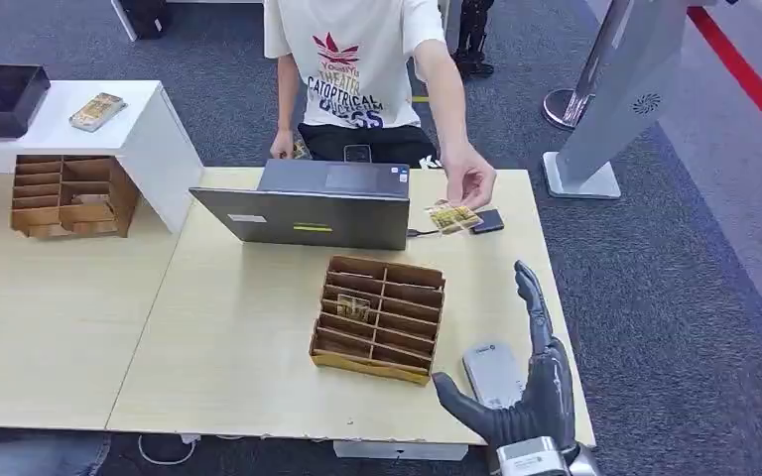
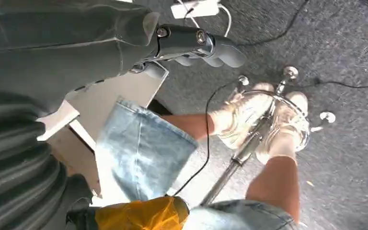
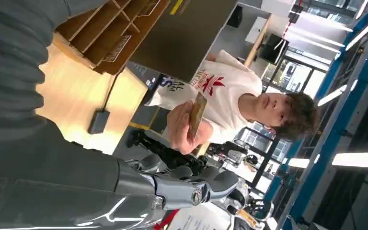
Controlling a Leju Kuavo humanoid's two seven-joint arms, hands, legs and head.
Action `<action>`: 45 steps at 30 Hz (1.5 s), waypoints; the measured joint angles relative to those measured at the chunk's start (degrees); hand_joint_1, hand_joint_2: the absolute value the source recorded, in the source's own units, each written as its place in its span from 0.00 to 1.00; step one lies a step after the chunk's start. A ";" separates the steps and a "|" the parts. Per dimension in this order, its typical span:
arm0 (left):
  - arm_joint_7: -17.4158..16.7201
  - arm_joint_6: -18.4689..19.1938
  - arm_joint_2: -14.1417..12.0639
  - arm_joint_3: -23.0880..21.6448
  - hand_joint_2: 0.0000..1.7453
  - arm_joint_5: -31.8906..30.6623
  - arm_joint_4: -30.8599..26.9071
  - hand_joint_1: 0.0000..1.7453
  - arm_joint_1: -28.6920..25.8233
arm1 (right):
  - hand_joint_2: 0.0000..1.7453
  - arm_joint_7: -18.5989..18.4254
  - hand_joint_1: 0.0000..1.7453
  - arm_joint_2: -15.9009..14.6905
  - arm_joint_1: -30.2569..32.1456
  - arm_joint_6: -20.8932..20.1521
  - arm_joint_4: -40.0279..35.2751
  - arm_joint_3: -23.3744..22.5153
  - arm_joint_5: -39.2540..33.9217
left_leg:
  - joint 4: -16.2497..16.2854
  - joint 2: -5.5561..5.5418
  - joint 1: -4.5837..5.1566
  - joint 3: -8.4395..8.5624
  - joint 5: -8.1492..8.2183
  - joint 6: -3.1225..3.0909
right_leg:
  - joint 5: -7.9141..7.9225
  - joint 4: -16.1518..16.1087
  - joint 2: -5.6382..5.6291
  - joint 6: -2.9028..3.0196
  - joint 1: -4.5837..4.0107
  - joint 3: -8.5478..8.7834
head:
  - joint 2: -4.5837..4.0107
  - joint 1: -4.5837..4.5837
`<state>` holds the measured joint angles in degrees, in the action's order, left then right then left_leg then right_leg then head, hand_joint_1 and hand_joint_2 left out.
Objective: Pass the card to the sensor for recognition and then transmit it.
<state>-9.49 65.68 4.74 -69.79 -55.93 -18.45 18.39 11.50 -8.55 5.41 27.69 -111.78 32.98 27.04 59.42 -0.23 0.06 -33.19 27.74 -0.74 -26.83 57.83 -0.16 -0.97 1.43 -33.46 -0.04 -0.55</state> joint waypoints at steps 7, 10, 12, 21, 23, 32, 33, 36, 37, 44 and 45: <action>2.49 0.81 0.00 -0.09 1.00 -0.59 -0.09 0.00 0.34 | 1.00 -1.68 0.00 2.49 0.07 6.67 0.07 0.00 17.89 | 0.00 -0.03 -0.07 0.00 0.00 0.01 | -0.01 0.00 0.01 0.01 -0.06 -0.01 | -0.02 0.00; 3.10 1.77 0.07 -0.09 1.00 -1.23 -0.09 0.00 0.49 | 1.00 -3.11 0.00 3.43 0.36 9.60 0.13 -0.02 26.04 | 0.00 -0.02 -0.08 -0.01 0.00 0.01 | -0.01 0.00 0.01 0.01 -0.07 -0.01 | 0.00 0.00; 3.10 2.27 0.39 -0.09 1.00 -2.28 -0.09 0.00 0.60 | 1.00 -4.29 0.00 3.78 0.39 10.16 0.31 0.00 29.16 | 0.00 -0.02 -0.08 -0.01 0.00 0.01 | 0.00 0.00 0.01 0.01 -0.07 0.00 | 0.00 0.00; 2.89 3.32 1.14 -0.09 1.00 -4.43 -0.09 0.00 0.78 | 1.00 -6.12 0.00 4.37 0.46 10.36 0.85 0.00 33.37 | 0.00 -0.01 -0.07 -0.01 0.00 0.01 | 0.00 0.00 0.01 0.00 -0.07 0.00 | 0.00 -0.02; 2.89 3.49 1.33 -0.09 1.00 -5.31 -0.09 0.00 0.83 | 1.00 -6.69 0.00 4.50 0.50 10.42 0.98 -0.09 35.81 | 0.00 -0.01 -0.07 -0.01 0.00 0.01 | 0.00 0.00 0.01 0.01 -0.07 -0.01 | 0.00 0.00; 2.82 4.63 2.45 -0.64 1.00 -8.81 -0.09 0.00 1.09 | 1.00 -4.59 0.00 4.28 -2.47 10.58 4.96 -4.13 42.31 | 0.01 0.02 -0.08 0.00 0.00 0.00 | 0.04 0.00 -0.03 0.03 -0.08 0.01 | 0.00 -0.02; 2.82 4.79 2.62 -0.98 1.00 -9.05 -0.09 0.00 1.14 | 1.00 -4.59 0.00 4.28 -2.55 10.58 5.33 -4.53 42.84 | 0.01 0.02 -0.08 0.00 0.00 0.00 | 0.04 0.00 -0.03 0.03 -0.08 0.01 | 0.00 -0.02; 2.78 5.18 2.84 -1.16 1.00 -9.72 -0.09 0.00 1.19 | 1.00 -4.85 0.00 4.28 -2.97 10.58 6.38 -5.18 44.84 | 0.01 0.03 -0.09 0.00 0.00 0.01 | 0.04 0.00 -0.04 0.04 -0.09 0.00 | 0.00 -0.02; 2.78 5.18 2.95 -1.40 1.00 -10.10 -0.09 0.00 1.24 | 1.00 -5.18 0.00 4.28 -3.07 10.58 6.65 -5.36 45.88 | 0.01 0.02 -0.08 0.00 0.00 0.01 | 0.04 0.00 -0.04 0.04 -0.09 0.00 | 0.00 -0.02; 2.95 5.18 3.76 -3.08 1.00 -12.55 -0.09 0.00 1.45 | 1.00 -7.80 0.00 3.82 -5.22 10.60 9.95 -6.32 52.24 | 0.01 0.05 -0.10 0.00 0.00 0.01 | 0.04 0.00 -0.05 0.04 -0.10 -0.01 | 0.00 -0.02; 2.97 5.18 3.80 -3.10 1.00 -12.79 -0.09 0.00 1.44 | 1.00 -7.91 0.00 3.67 -5.60 10.60 10.53 -6.34 52.41 | 0.01 0.05 -0.10 0.00 0.00 0.01 | 0.04 0.00 -0.05 0.04 -0.10 -0.01 | 0.00 0.00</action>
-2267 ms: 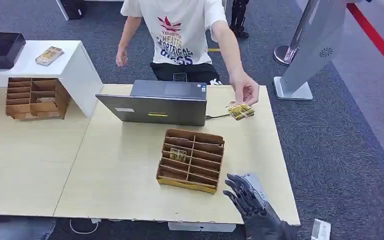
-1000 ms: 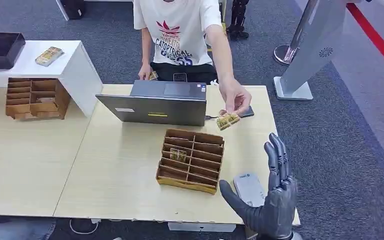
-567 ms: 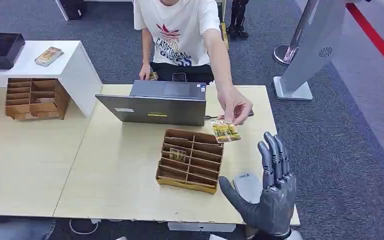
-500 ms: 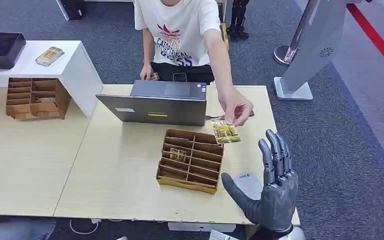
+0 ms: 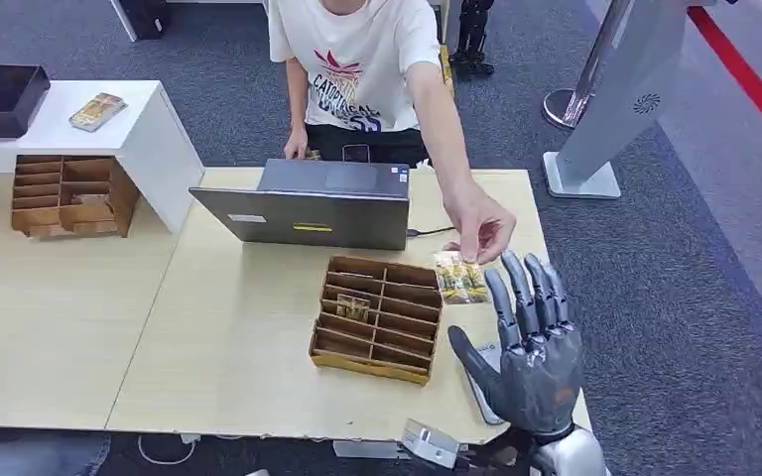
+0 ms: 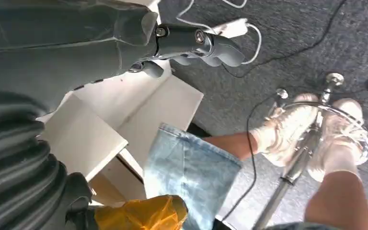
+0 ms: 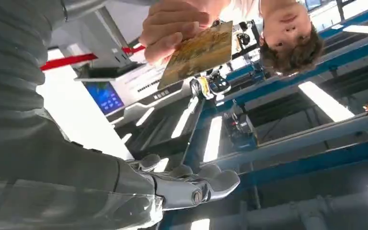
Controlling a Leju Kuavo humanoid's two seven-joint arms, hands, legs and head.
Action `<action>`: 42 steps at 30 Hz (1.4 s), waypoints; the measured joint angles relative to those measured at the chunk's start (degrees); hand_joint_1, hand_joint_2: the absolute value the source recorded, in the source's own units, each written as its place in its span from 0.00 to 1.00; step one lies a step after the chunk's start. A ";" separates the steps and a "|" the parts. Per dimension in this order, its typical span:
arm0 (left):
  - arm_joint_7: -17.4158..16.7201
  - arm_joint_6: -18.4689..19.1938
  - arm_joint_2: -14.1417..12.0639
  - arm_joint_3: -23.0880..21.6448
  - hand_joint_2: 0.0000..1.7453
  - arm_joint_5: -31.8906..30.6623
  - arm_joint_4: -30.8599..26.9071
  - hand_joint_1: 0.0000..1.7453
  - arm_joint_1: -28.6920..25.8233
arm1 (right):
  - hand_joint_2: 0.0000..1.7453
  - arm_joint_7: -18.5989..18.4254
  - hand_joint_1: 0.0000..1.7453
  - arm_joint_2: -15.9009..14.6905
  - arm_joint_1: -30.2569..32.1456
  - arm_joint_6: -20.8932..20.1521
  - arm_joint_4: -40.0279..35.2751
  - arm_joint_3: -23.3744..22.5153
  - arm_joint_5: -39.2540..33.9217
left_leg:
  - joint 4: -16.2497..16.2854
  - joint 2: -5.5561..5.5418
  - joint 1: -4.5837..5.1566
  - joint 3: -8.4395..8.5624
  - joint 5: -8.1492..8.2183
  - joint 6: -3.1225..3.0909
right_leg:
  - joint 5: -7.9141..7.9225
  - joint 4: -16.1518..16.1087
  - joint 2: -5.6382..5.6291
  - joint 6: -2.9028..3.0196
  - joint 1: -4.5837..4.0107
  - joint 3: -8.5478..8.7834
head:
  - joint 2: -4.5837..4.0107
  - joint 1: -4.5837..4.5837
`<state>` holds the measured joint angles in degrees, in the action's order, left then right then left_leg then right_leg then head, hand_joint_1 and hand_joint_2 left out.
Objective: Pass the card to the sensor for recognition and then transmit it.
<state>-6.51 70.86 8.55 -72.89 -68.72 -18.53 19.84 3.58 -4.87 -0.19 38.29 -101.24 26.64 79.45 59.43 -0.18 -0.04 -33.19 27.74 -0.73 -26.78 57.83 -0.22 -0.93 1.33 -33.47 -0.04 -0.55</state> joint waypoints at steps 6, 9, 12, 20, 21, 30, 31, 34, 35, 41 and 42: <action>0.02 0.00 0.35 -1.23 1.00 -0.92 0.00 0.00 0.04 | 1.00 -0.63 0.71 -0.29 -1.58 0.00 2.45 -0.02 0.48 | 0.01 0.01 0.00 0.01 0.00 0.00 | 0.01 0.00 0.00 0.00 0.00 0.00 | -0.02 0.00; 0.02 0.00 0.48 -1.88 1.00 -1.23 0.00 0.00 0.04 | 1.00 -0.70 0.90 -0.29 -1.87 0.00 3.22 -0.02 0.74 | 0.00 0.01 0.00 0.00 0.00 0.00 | 0.00 0.00 0.00 0.01 -0.02 0.00 | -0.02 -0.02; 0.02 0.00 0.63 -2.40 1.00 -1.57 0.00 0.00 0.04 | 1.00 -1.09 0.92 -0.29 -2.10 0.00 3.72 -0.02 0.79 | 0.00 0.01 -0.01 0.00 0.00 0.00 | 0.00 0.00 0.00 0.01 -0.02 0.00 | -0.02 0.00; 0.02 0.00 0.85 -2.84 1.00 -2.25 0.00 0.00 0.03 | 1.00 -1.57 1.00 -0.29 -2.75 0.00 4.64 0.02 0.79 | 0.00 0.01 -0.02 0.00 0.00 0.00 | 0.01 0.00 0.00 0.01 -0.02 0.00 | 0.00 -0.02; 0.02 0.00 0.85 -2.86 1.00 -2.30 0.00 0.00 0.04 | 1.00 -1.77 0.99 -0.29 -2.85 0.00 4.75 0.02 0.79 | 0.00 0.01 -0.02 0.00 0.00 0.00 | 0.01 0.00 0.00 0.01 -0.02 0.00 | 0.00 0.00; -0.02 -0.04 0.96 -3.02 1.00 -3.30 0.00 0.00 0.01 | 1.00 -2.84 1.00 -0.29 -3.24 0.02 5.53 0.13 -0.39 | 0.00 0.01 -0.02 0.00 0.00 0.01 | 0.01 0.00 0.00 0.01 -0.02 0.00 | 0.00 0.00; -0.06 -0.04 0.98 -3.02 1.00 -3.30 0.00 0.00 0.00 | 1.00 -2.86 1.00 -0.29 -3.24 0.00 5.53 0.18 -1.31 | 0.00 0.01 -0.02 -0.01 0.00 0.01 | 0.01 0.00 0.00 0.01 -0.02 0.00 | 0.00 -0.02; -0.52 -0.04 0.98 -3.15 1.00 -3.41 0.00 0.00 -0.05 | 1.00 -2.43 1.00 -0.20 -3.26 -0.24 5.51 0.20 -5.47 | 0.00 0.01 -0.02 -0.01 0.00 0.01 | 0.01 0.00 0.00 0.01 -0.02 0.00 | 0.00 0.00; -0.72 -0.09 0.98 -3.32 1.00 -3.43 0.00 0.00 -0.08 | 1.00 -2.32 1.00 -0.09 -3.25 -0.37 5.44 0.20 -7.17 | 0.00 0.01 -0.02 -0.01 0.00 0.01 | 0.01 0.00 0.00 0.01 -0.02 0.00 | 0.00 -0.02; -3.08 -0.09 1.16 -3.69 1.00 -3.39 -0.02 0.00 -0.63 | 1.00 -0.24 1.00 1.55 -2.26 -6.54 2.27 -0.57 -28.86 | 0.00 0.02 -0.02 -0.01 0.00 0.01 | 0.00 0.00 0.00 0.01 -0.04 -0.01 | 0.00 -0.02; -3.38 -0.09 1.16 -3.69 1.00 -3.26 -0.02 0.00 -0.70 | 1.00 0.42 1.00 1.84 -1.96 -8.03 1.57 -1.12 -32.61 | 0.00 0.02 -0.02 -0.01 0.00 0.01 | 0.00 0.00 0.00 0.01 -0.04 -0.02 | -0.02 -0.02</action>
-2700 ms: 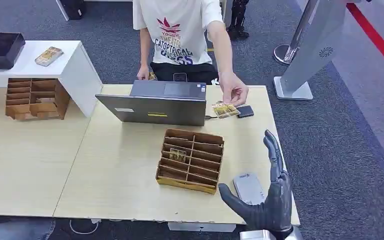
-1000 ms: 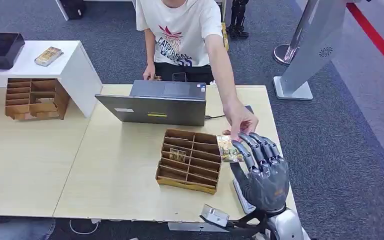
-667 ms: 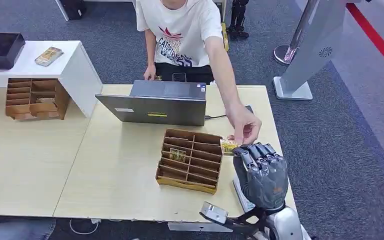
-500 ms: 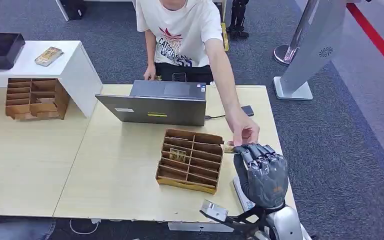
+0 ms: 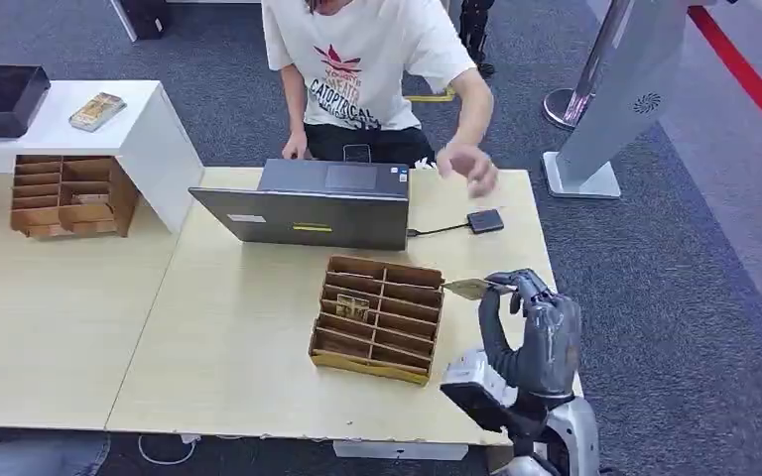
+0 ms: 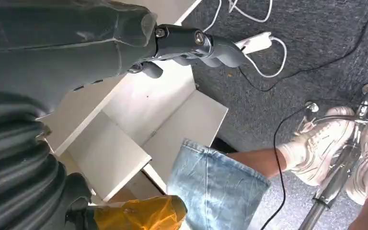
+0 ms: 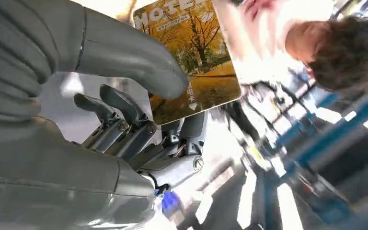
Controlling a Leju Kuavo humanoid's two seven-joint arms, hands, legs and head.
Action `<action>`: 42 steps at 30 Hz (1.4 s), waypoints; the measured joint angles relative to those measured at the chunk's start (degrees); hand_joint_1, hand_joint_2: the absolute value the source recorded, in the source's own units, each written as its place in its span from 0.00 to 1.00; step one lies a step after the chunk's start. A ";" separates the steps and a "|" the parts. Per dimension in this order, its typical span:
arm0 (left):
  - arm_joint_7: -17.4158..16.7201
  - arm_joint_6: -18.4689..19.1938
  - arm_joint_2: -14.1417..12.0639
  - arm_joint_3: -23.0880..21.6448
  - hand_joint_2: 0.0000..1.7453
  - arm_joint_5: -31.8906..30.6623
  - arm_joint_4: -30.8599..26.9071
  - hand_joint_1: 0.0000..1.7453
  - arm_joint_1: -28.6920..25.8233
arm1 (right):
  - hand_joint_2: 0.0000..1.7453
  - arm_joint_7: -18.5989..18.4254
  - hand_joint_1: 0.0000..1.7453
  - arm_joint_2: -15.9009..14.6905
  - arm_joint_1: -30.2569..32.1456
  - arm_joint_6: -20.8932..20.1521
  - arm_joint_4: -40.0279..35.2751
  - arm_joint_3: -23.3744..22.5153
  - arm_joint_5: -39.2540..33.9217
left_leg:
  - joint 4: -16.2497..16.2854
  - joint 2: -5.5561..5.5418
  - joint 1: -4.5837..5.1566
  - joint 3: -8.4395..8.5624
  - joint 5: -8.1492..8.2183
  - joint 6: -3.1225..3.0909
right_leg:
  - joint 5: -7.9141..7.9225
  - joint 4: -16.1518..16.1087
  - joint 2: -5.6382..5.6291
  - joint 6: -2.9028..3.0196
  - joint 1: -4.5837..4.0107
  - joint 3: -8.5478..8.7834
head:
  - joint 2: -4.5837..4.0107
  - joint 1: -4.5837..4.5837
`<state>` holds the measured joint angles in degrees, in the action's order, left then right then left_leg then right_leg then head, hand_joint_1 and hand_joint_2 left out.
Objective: Pass the card to the sensor for recognition and then transmit it.
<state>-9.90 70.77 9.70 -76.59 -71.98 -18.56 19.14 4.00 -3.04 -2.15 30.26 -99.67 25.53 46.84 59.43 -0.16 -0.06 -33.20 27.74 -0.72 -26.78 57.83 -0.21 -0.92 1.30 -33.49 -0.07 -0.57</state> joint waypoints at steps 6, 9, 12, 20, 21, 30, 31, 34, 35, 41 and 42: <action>-1.25 0.00 0.13 0.00 1.00 0.31 0.00 0.00 -0.30 | 1.00 2.07 1.00 1.62 2.41 -8.81 -3.82 -5.28 -22.57 | 0.00 0.00 0.00 -0.01 0.00 0.00 | 0.00 0.00 0.00 0.00 0.00 0.00 | 0.02 0.00; -1.42 0.00 0.20 0.00 1.00 0.48 0.00 0.00 -0.31 | 1.00 1.97 1.00 1.62 3.30 -12.16 -4.37 -7.95 -30.06 | 0.00 0.00 0.00 -0.01 0.01 0.00 | 0.00 -0.01 0.00 0.00 0.00 0.00 | 0.02 0.00; -1.45 0.00 0.26 0.00 1.00 0.53 0.00 0.00 -0.32 | 1.00 1.29 1.00 1.62 3.94 -14.50 -4.41 -10.00 -35.84 | 0.01 0.01 0.00 -0.01 0.01 0.00 | 0.00 -0.01 0.00 0.00 0.00 0.00 | 0.00 0.00; -1.45 0.00 0.57 0.02 1.00 0.48 0.00 0.00 -0.30 | 1.00 -2.16 1.00 0.02 4.80 -19.46 -3.69 -13.35 -48.93 | 0.01 0.01 0.00 -0.01 0.01 0.00 | 0.00 -0.01 0.00 0.00 -0.01 0.00 | 0.00 0.00; -1.45 0.00 0.59 0.02 1.00 0.46 0.00 0.00 -0.29 | 1.00 -2.41 1.00 -0.35 4.86 -19.97 -3.52 -13.48 -50.29 | 0.01 0.01 0.00 -0.01 0.01 0.00 | 0.00 -0.01 0.00 0.00 -0.01 0.00 | 0.00 0.00; -1.62 0.00 0.92 0.02 1.00 0.13 -0.02 0.00 -0.20 | 1.00 -6.80 1.00 -5.29 4.89 -23.64 0.18 -14.47 -62.36 | 0.02 -0.01 0.00 -0.02 0.01 0.00 | 0.00 -0.02 0.01 0.00 0.00 0.00 | 0.00 0.00; -1.62 0.00 0.94 0.02 1.00 0.15 -0.02 0.00 -0.20 | 1.00 -7.28 1.00 -5.92 4.86 -23.77 0.66 -14.49 -62.73 | 0.02 0.00 0.00 -0.02 0.01 0.00 | 0.00 -0.02 0.00 0.00 0.00 0.00 | 0.02 0.02; -1.62 0.00 0.98 0.02 1.00 0.31 -0.02 0.00 -0.17 | 1.00 -8.29 1.00 -7.65 4.82 -24.17 2.34 -14.49 -63.43 | 0.03 -0.01 0.01 -0.02 0.01 0.00 | 0.00 -0.02 0.01 0.00 0.00 0.00 | 0.02 0.00; -1.62 0.00 0.98 0.02 1.00 0.31 -0.02 0.00 -0.17 | 1.00 -8.29 1.00 -8.09 4.76 -24.17 2.76 -14.49 -63.50 | 0.03 -0.02 0.01 -0.02 0.01 0.00 | 0.00 -0.02 0.01 0.00 -0.01 0.00 | 0.02 0.02; -1.51 0.02 1.01 0.02 1.00 1.07 -0.02 0.00 -0.03 | 1.00 -10.56 1.00 -10.21 3.98 -24.04 5.77 -14.14 -59.60 | 0.03 -0.01 0.00 -0.01 0.01 0.00 | 0.00 -0.02 0.01 0.00 -0.01 0.01 | 0.00 0.02; -1.51 0.02 1.01 0.02 1.00 1.18 -0.02 0.00 -0.01 | 1.00 -10.98 1.00 -10.60 3.73 -23.93 6.45 -13.88 -57.76 | 0.03 -0.01 0.00 -0.02 0.01 0.00 | 0.01 -0.02 0.00 0.00 -0.01 0.01 | 0.00 0.02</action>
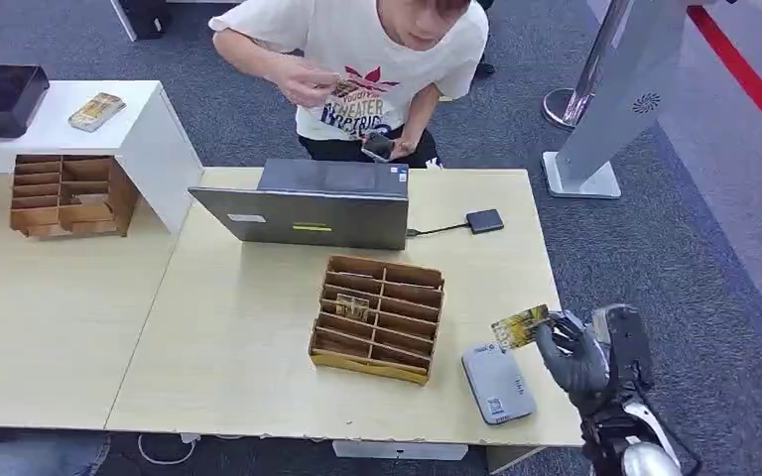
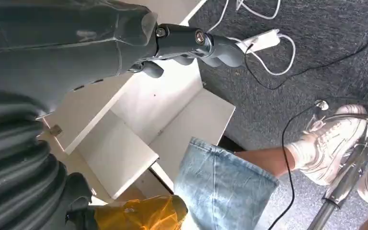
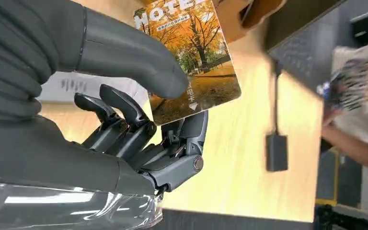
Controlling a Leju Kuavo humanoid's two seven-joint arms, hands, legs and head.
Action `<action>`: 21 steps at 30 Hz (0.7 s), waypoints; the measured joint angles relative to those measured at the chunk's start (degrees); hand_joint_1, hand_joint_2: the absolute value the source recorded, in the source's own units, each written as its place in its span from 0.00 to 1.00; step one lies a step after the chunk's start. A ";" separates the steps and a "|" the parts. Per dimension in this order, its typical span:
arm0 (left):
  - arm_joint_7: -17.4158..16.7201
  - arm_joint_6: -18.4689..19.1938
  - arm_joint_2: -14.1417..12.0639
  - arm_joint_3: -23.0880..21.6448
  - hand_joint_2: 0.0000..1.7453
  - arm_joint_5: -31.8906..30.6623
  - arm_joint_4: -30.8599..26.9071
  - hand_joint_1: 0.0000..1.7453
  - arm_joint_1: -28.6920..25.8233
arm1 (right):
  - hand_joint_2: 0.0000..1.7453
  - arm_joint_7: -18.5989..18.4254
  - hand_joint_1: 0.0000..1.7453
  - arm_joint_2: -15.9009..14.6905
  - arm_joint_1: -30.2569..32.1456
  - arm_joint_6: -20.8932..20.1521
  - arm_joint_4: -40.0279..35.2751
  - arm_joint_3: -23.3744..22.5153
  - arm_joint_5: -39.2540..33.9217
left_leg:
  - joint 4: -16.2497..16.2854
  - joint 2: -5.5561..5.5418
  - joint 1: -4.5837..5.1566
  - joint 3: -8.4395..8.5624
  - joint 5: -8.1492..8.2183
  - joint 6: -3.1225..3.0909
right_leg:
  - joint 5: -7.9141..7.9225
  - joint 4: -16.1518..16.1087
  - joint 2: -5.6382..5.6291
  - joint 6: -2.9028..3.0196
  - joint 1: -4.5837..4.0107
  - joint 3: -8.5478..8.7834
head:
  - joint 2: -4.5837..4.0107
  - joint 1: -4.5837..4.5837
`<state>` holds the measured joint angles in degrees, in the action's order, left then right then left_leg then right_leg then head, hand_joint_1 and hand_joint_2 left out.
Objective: Pass the card to the sensor for recognition and then transmit it.
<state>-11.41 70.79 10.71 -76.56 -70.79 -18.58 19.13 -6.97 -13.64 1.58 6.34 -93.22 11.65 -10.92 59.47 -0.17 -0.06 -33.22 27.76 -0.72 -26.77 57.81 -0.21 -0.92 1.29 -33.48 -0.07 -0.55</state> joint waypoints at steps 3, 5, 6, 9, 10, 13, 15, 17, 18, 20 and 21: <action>0.00 0.02 0.00 0.00 1.00 0.15 0.00 0.00 0.02 | 1.00 -0.98 1.00 -1.03 -0.57 -0.07 1.44 1.05 3.80 | 0.00 0.00 0.00 0.00 0.00 0.00 | 0.00 0.00 0.00 0.00 0.00 0.00 | 0.00 0.00; -0.02 0.02 0.00 0.00 1.00 0.24 0.00 0.00 0.04 | 1.00 -1.88 1.00 -1.44 -0.98 0.07 2.21 1.73 6.75 | 0.00 -0.01 0.00 0.00 0.00 0.00 | 0.00 0.00 0.00 0.00 0.00 0.00 | 0.00 0.00; -0.07 0.02 0.00 0.00 1.00 0.33 0.00 0.00 0.05 | 1.00 -2.14 1.00 -1.59 -1.20 0.09 2.56 2.08 7.93 | 0.00 0.00 0.00 0.00 0.00 0.00 | 0.00 0.00 0.00 0.00 0.00 0.00 | 0.00 0.00; -0.11 0.02 0.00 0.00 1.00 0.48 0.00 0.00 0.06 | 1.00 -3.08 1.00 -1.97 -1.72 0.06 3.45 2.86 11.12 | 0.00 -0.01 0.00 0.00 0.00 0.00 | 0.00 0.00 0.00 0.00 0.00 0.00 | 0.00 0.00; -0.15 0.02 -0.02 0.00 1.00 0.55 0.00 0.00 0.06 | 1.00 -3.49 1.00 -1.99 -1.90 -0.19 3.78 3.15 12.44 | 0.00 -0.01 0.00 0.00 0.00 0.00 | 0.00 0.00 0.00 0.00 0.00 0.00 | 0.02 0.00; -1.60 0.61 -0.94 0.02 1.00 1.25 -0.07 0.00 -0.33 | 1.00 -4.63 1.00 -2.21 -1.65 0.18 4.37 3.65 16.46 | -0.01 -0.01 -0.01 -0.01 0.00 0.00 | -0.01 0.00 0.02 -0.01 0.00 0.02 | 0.00 -0.02; -7.32 -2.07 -5.67 0.94 1.00 1.51 -1.55 0.00 -3.64 | 1.00 -4.87 1.00 -3.20 0.89 1.56 3.42 3.24 18.37 | -0.07 0.06 -0.03 0.19 0.18 0.20 | -0.14 0.00 -0.06 0.06 -0.05 0.14 | 0.00 -0.04; -11.56 -10.20 -10.30 1.49 1.00 1.64 -1.60 0.00 -8.19 | 1.00 -4.57 1.00 -4.41 4.18 2.21 2.47 2.32 19.42 | -0.05 0.42 -0.13 0.39 0.41 0.31 | -0.23 0.00 -0.43 0.20 -0.21 0.20 | 0.00 -0.07; -12.09 -14.69 -12.42 1.68 1.00 1.95 -1.57 0.00 -10.50 | 1.00 -4.46 1.00 -4.92 5.59 2.47 2.27 1.99 19.69 | -0.05 0.63 -0.16 0.41 0.52 0.38 | -0.24 0.00 -0.67 0.21 -0.24 0.09 | 0.00 -0.04; -12.66 -17.50 -15.82 1.92 1.00 2.25 -1.27 0.00 -13.00 | 1.00 -4.52 1.00 -5.86 7.23 2.49 1.81 1.44 20.80 | -0.07 0.65 -0.12 0.35 0.52 0.39 | -0.30 0.01 -0.72 0.30 -0.21 -0.02 | 0.02 0.07; -12.65 -15.67 -16.22 2.01 1.00 2.73 -1.22 0.00 -13.37 | 1.00 -4.85 1.00 -5.97 7.57 2.18 1.66 1.35 21.66 | -0.09 0.54 -0.13 0.33 0.52 0.38 | -0.37 0.02 -0.57 0.31 -0.21 0.03 | 0.00 0.11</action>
<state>-24.06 55.13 -5.51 -74.55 -68.06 -19.80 5.77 -11.83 -19.61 9.15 8.52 -91.56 13.00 10.73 59.38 0.37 -0.19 -32.89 28.27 -0.34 -27.14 57.83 -0.78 -0.61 1.08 -33.45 -0.07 -0.44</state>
